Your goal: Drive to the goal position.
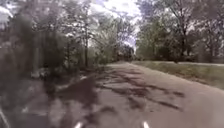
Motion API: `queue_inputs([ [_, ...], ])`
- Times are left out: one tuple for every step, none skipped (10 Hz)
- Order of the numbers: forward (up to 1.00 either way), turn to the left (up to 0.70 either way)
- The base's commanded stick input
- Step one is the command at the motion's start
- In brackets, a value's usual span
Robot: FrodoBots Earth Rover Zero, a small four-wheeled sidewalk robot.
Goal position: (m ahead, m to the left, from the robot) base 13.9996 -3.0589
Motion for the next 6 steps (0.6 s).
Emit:
queue_inputs([
  [1.0,0.0],
  [1.0,0.0],
  [1.0,0.0],
  [1.0,0.0],
  [1.0,0.0],
  [1.0,0.0],
])
